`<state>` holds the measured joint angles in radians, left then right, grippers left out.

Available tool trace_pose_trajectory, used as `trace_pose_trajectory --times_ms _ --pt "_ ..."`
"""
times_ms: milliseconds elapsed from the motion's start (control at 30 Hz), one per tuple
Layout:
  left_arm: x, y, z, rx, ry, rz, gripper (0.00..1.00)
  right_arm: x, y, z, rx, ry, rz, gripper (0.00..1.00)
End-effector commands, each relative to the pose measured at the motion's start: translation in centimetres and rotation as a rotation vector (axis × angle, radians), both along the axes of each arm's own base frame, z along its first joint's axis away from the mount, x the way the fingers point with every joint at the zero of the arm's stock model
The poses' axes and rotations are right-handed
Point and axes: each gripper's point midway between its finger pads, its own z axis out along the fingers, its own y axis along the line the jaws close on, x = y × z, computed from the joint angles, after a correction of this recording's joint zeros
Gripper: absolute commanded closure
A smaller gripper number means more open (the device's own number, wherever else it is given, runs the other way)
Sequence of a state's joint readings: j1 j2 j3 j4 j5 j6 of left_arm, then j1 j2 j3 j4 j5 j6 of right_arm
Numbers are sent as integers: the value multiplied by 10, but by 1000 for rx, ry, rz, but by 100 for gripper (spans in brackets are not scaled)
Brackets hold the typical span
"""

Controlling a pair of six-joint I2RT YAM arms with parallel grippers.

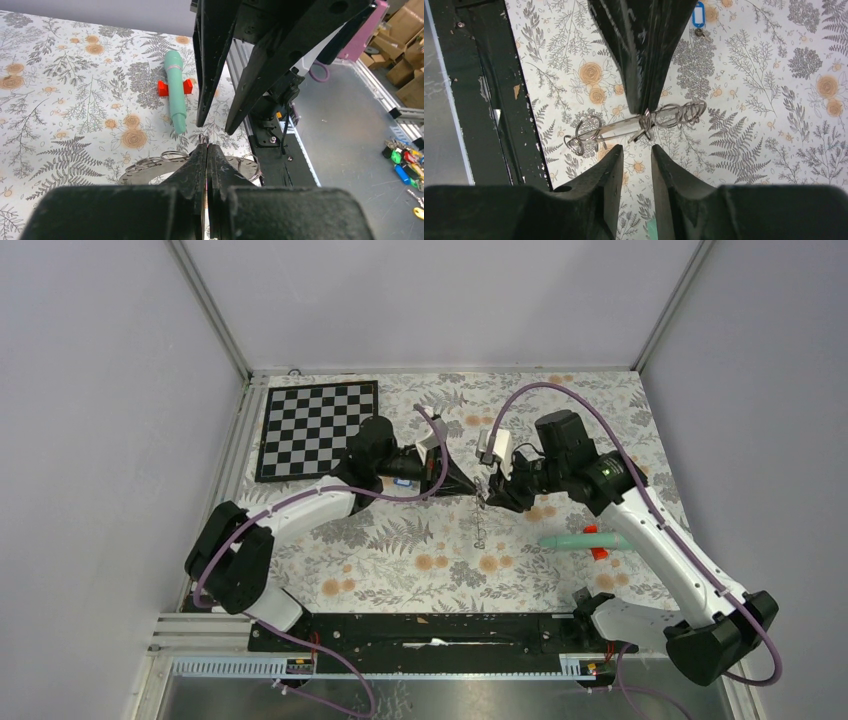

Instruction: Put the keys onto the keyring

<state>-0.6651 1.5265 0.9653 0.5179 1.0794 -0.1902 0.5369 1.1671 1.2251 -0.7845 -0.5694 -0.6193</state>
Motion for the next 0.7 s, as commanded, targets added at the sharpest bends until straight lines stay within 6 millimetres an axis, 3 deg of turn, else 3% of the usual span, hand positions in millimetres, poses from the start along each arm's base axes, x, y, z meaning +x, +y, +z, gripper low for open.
trace_pose_trajectory --times_ms 0,367,667 --pt "-14 11 49 -133 -88 -33 100 -5 12 11 82 -35 43 65" --pt "-23 15 46 -135 -92 -59 100 -1 20 24 119 -71 85 65" --pt "-24 16 46 -136 -94 -69 100 -11 22 13 128 -42 125 82"
